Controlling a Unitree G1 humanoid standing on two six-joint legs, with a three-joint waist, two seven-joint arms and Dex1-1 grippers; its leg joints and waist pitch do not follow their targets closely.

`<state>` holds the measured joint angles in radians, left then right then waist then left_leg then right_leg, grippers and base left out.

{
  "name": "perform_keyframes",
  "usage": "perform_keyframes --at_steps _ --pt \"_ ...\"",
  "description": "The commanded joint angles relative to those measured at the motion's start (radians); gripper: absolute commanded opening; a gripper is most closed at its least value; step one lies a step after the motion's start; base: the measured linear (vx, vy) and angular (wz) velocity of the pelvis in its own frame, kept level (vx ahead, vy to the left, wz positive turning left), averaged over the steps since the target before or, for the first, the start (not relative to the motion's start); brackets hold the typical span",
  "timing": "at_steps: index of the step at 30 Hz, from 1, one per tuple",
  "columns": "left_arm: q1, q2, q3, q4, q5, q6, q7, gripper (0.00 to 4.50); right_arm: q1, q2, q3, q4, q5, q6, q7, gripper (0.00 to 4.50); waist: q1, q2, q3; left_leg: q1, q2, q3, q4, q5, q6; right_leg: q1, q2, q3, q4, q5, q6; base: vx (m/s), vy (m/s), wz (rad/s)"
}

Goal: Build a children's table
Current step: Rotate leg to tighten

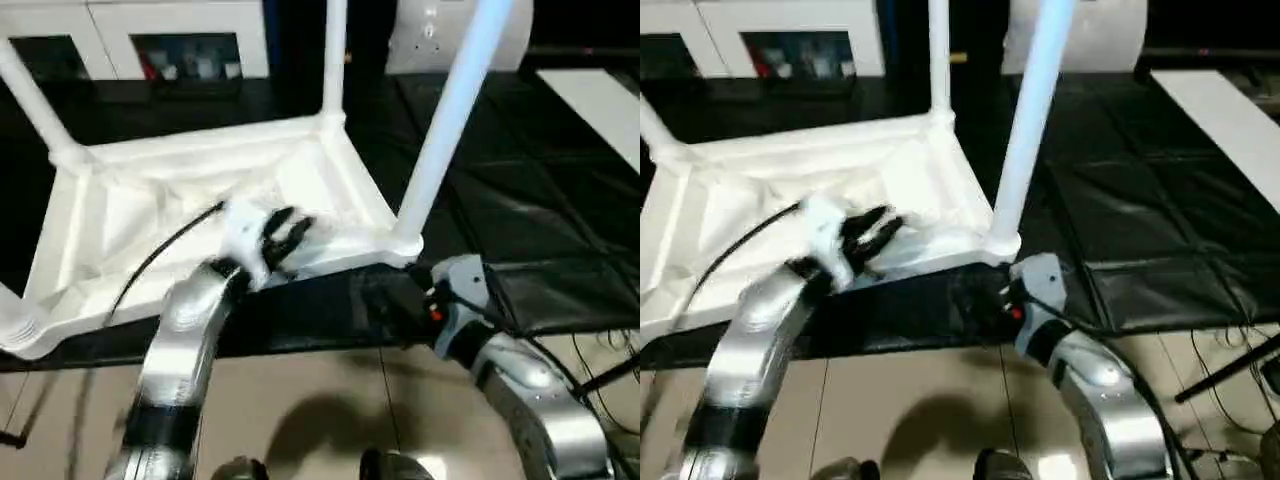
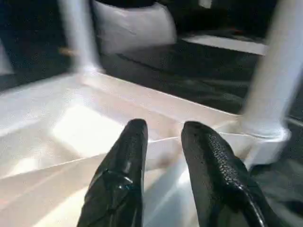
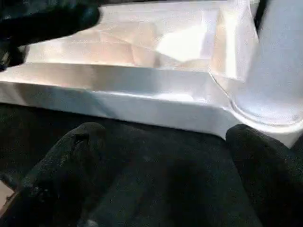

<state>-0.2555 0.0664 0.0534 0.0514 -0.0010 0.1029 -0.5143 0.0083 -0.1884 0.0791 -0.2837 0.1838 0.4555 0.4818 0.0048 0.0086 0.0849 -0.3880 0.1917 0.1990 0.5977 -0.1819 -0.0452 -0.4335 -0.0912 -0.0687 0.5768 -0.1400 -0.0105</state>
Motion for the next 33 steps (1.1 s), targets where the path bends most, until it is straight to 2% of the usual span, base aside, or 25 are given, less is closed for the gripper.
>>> perform_keyframes --at_steps 1,3,6,8,9,10,11,12,13,14,15,16,17,18,19,20,23,24,25,26,27,28,30,32,33 --pt "0.056 -0.020 0.016 -0.104 0.018 0.021 0.055 1.40 0.011 0.005 0.000 -0.001 -0.014 -0.023 -0.018 4.50 -0.002 -0.007 -0.072 0.020 0.038 -0.021 -0.075 -0.324 0.045 0.048 -0.040 0.033 -0.089 -0.476 -0.114 0.000 0.000 0.00" --pt "0.128 -0.040 0.021 -0.156 0.018 0.039 0.096 1.40 -0.001 0.015 -0.009 0.018 -0.014 -0.031 -0.038 4.50 -0.005 -0.008 -0.066 0.025 0.039 -0.026 -0.080 -0.391 0.026 0.047 -0.041 0.030 -0.096 -0.580 -0.077 0.000 0.000 0.00" --pt "0.183 -0.059 0.023 -0.222 0.016 0.115 0.159 1.40 -0.021 0.006 -0.005 0.029 -0.020 -0.029 -0.037 4.50 -0.024 -0.006 -0.046 0.085 0.030 -0.039 -0.072 -0.634 -0.020 0.024 -0.018 -0.006 -0.131 -0.794 0.011 0.000 0.000 0.00" --pt "0.194 -0.065 0.023 -0.241 0.016 0.142 0.175 1.40 -0.024 0.001 -0.001 0.030 -0.022 -0.028 -0.033 4.50 -0.063 0.018 -0.012 0.146 0.055 -0.044 -0.094 -0.872 -0.018 0.040 0.048 -0.135 -0.161 -0.781 0.053 0.000 0.000 0.00" --pt "0.200 -0.066 0.019 -0.247 0.024 0.151 0.183 1.40 -0.026 0.000 0.000 0.030 -0.021 -0.025 -0.031 4.50 0.000 0.034 -0.010 -0.075 0.022 -0.047 -0.200 -1.002 -0.054 0.249 0.017 -0.106 0.128 -0.400 -0.012 0.000 0.000 0.00" --pt "0.200 -0.066 0.019 -0.247 0.024 0.151 0.183 1.40 -0.026 0.000 0.000 0.030 -0.021 -0.025 -0.031 4.50 0.025 0.055 -0.010 -0.079 -0.011 -0.003 -0.211 -1.018 -0.065 0.258 0.048 -0.102 0.138 -0.386 -0.001 -0.049 0.050 0.07" --pt "0.206 -0.069 0.016 -0.256 0.026 0.166 0.194 1.40 -0.027 -0.006 0.004 0.035 -0.028 -0.033 -0.032 4.50 0.014 0.009 -0.045 -0.076 -0.013 -0.019 -0.116 -0.715 0.043 0.264 -0.016 0.021 0.170 -0.747 0.045 0.005 -0.038 0.49" --pt "0.206 -0.069 0.016 -0.256 0.026 0.166 0.194 1.40 -0.027 -0.006 0.004 0.035 -0.028 -0.033 -0.032 4.50 -0.006 -0.046 -0.039 0.011 -0.056 -0.055 0.202 -0.300 0.130 0.135 -0.205 0.091 -0.176 -1.276 -0.015 0.005 -0.038 0.49" --pt "0.208 -0.070 0.012 -0.257 0.031 0.169 0.198 1.40 -0.028 -0.007 0.005 0.041 -0.035 -0.045 -0.037 4.50 -0.005 -0.026 -0.022 -0.026 -0.056 -0.092 0.238 -0.183 0.153 0.155 -0.227 0.122 -0.186 -1.316 -0.068 0.095 -0.078 0.64" --pt "0.208 -0.068 0.009 -0.256 0.033 0.171 0.199 1.40 -0.028 -0.003 -0.001 0.048 -0.034 -0.052 -0.044 4.50 -0.021 -0.030 -0.028 -0.060 -0.041 -0.123 0.233 -0.169 0.090 0.210 -0.172 0.138 -0.127 -1.208 -0.130 0.101 0.040 0.38" --pt "0.208 -0.068 0.009 -0.256 0.033 0.171 0.199 1.40 -0.028 -0.003 -0.001 0.048 -0.034 -0.052 -0.044 4.50 -0.006 -0.046 -0.014 -0.070 -0.031 -0.115 0.202 -0.208 0.083 0.233 -0.158 0.112 -0.126 -1.138 -0.163 0.101 0.040 0.38" --pt "0.211 -0.067 0.001 -0.264 0.036 0.181 0.196 1.40 -0.033 0.003 -0.011 0.061 -0.038 -0.065 -0.062 4.50 0.014 -0.010 -0.040 -0.004 -0.013 -0.100 0.105 -0.228 0.095 0.237 -0.098 0.084 -0.100 -0.872 -0.232 0.136 0.057 0.35" --pt "0.212 -0.065 -0.003 -0.266 0.037 0.185 0.193 1.40 -0.035 0.001 -0.010 0.064 -0.042 -0.071 -0.064 4.50 -0.006 0.039 -0.063 0.084 0.002 -0.099 0.008 -0.259 0.078 0.226 -0.017 0.012 -0.064 -0.621 -0.226 0.101 0.039 0.41" --pt "0.215 -0.064 -0.006 -0.270 0.038 0.189 0.195 1.40 -0.035 -0.004 -0.005 0.065 -0.047 -0.078 -0.064 4.50 -0.073 0.055 -0.073 0.201 0.100 -0.234 -0.093 -0.434 0.166 0.113 0.053 -0.010 0.084 -0.427 -0.142 0.101 0.039 0.41" --pt "0.215 -0.064 -0.006 -0.270 0.038 0.189 0.195 1.40 -0.035 -0.004 -0.005 0.065 -0.047 -0.078 -0.064 4.50 -0.077 0.059 -0.081 0.232 0.115 -0.271 -0.086 -0.422 0.230 0.081 0.049 -0.008 0.140 -0.352 -0.075 0.160 0.030 0.18" --pt "0.217 -0.063 -0.008 -0.273 0.038 0.191 0.197 1.40 -0.034 -0.007 -0.002 0.064 -0.050 -0.083 -0.063 4.50 -0.087 0.058 -0.085 0.233 0.107 -0.261 -0.064 -0.330 0.352 0.035 0.032 -0.002 0.173 -0.254 0.038 0.222 0.042 0.04" --pt "0.223 -0.057 -0.014 -0.288 0.034 0.212 0.214 1.40 -0.033 -0.023 0.007 0.059 -0.046 -0.093 -0.045 4.50 -0.109 0.017 -0.071 0.189 0.084 -0.172 -0.102 -0.181 0.429 -0.020 0.009 0.012 0.176 -0.057 0.051 0.213 0.027 0.04" --pt "0.231 -0.060 -0.006 -0.300 0.026 0.222 0.229 1.40 -0.032 -0.042 0.008 0.049 -0.033 -0.094 -0.015 4.50 -0.093 -0.030 -0.061 0.147 0.023 -0.089 -0.099 -0.255 0.359 0.018 -0.011 0.039 0.064 0.018 -0.015 0.206 -0.008 0.04" --pt "0.231 -0.060 -0.006 -0.301 0.025 0.222 0.229 1.40 -0.032 -0.042 0.008 0.049 -0.032 -0.094 -0.014 4.50 -0.084 -0.046 -0.066 0.127 -0.020 -0.074 -0.076 -0.318 0.328 0.058 -0.027 0.078 0.019 -0.044 -0.031 0.201 -0.083 -0.01" --pt "0.235 -0.062 -0.002 -0.307 0.016 0.224 0.231 1.40 -0.032 -0.049 0.008 0.047 -0.028 -0.095 -0.004 4.50 -0.044 -0.091 -0.089 0.075 -0.124 -0.061 0.100 -0.288 0.252 0.146 -0.086 0.199 -0.082 -0.548 0.001 0.233 -0.089 0.02" --pt "0.235 -0.062 -0.002 -0.307 0.016 0.224 0.231 1.40 -0.032 -0.049 0.008 0.047 -0.028 -0.095 -0.004 4.50 -0.045 -0.075 -0.098 0.052 -0.127 -0.087 0.136 -0.207 0.223 0.189 -0.143 0.239 -0.079 -0.575 -0.078 0.233 -0.089 0.02" --pt "0.235 -0.062 -0.002 -0.307 0.016 0.224 0.231 1.40 -0.032 -0.049 0.008 0.047 -0.028 -0.095 -0.004 4.50 -0.031 -0.072 -0.097 -0.001 -0.115 -0.124 0.149 -0.053 0.146 0.208 -0.125 0.235 -0.036 -0.230 -0.173 0.242 -0.061 0.06" --pt "0.262 -0.049 -0.003 -0.337 -0.027 0.224 0.188 1.71 -0.027 -0.064 0.011 0.042 -0.025 -0.093 0.014 4.50 -0.019 -0.047 -0.086 -0.022 -0.071 -0.144 0.051 0.306 0.063 0.173 -0.075 0.126 0.061 0.829 -0.202 0.195 -0.034 0.00" --pt "0.291 -0.032 -0.006 -0.376 -0.091 0.233 0.124 1.80 -0.019 -0.082 0.020 0.032 -0.023 -0.091 0.030 4.50 -0.017 -0.005 -0.091 -0.016 -0.034 -0.143 -0.003 0.483 0.097 0.147 0.016 0.060 0.092 0.837 -0.122 0.000 0.000 0.00" --pt "0.309 -0.008 -0.015 -0.403 -0.128 0.245 0.072 1.90 -0.012 -0.096 0.026 0.027 -0.024 -0.094 0.039 4.50 -0.017 0.013 -0.112 0.068 0.050 -0.196 0.028 0.643 0.138 0.088 -0.004 0.074 0.093 0.576 -0.118 0.000 0.000 0.00"
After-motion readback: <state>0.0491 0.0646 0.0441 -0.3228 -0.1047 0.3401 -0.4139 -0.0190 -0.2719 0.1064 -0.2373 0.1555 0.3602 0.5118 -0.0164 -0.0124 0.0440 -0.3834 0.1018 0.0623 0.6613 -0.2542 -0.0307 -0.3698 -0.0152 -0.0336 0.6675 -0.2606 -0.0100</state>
